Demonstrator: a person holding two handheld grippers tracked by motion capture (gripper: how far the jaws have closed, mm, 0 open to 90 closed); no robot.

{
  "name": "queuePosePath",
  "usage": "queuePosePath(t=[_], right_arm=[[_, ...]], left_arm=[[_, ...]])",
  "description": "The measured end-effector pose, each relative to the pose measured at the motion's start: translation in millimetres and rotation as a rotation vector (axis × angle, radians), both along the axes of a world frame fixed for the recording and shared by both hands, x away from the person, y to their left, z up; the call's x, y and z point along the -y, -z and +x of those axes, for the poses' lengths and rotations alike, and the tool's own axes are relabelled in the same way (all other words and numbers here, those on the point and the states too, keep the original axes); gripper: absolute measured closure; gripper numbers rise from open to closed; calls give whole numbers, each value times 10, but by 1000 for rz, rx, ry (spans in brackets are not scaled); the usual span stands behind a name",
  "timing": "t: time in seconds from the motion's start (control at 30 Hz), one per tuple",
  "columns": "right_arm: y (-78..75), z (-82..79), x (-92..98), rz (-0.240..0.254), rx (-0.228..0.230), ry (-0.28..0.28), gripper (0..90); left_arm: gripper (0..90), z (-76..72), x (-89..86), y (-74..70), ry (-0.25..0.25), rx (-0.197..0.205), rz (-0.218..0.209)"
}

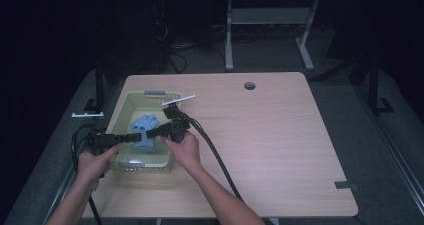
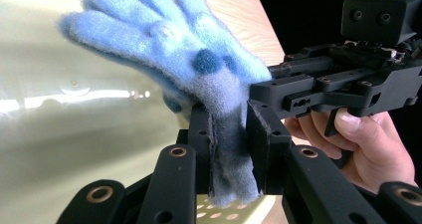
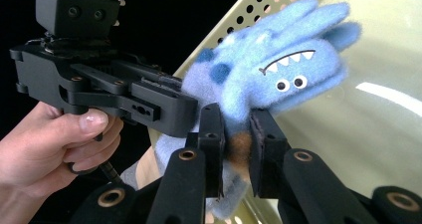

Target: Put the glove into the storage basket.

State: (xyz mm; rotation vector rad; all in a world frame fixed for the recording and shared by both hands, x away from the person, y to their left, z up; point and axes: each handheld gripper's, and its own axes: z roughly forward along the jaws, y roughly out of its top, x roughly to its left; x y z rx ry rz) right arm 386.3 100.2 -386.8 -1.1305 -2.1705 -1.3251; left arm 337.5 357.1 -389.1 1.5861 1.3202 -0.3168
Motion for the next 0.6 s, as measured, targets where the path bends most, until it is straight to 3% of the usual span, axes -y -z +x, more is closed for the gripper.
queuePosePath(t=[0.3, 0.6], right_arm=[[57, 42, -68, -11, -10, -1, 780], [159, 86, -138, -37, -34, -5, 779]], left_arm=[[738, 40, -45, 40, -6, -17, 30], [739, 105, -62, 107, -1, -62, 72]])
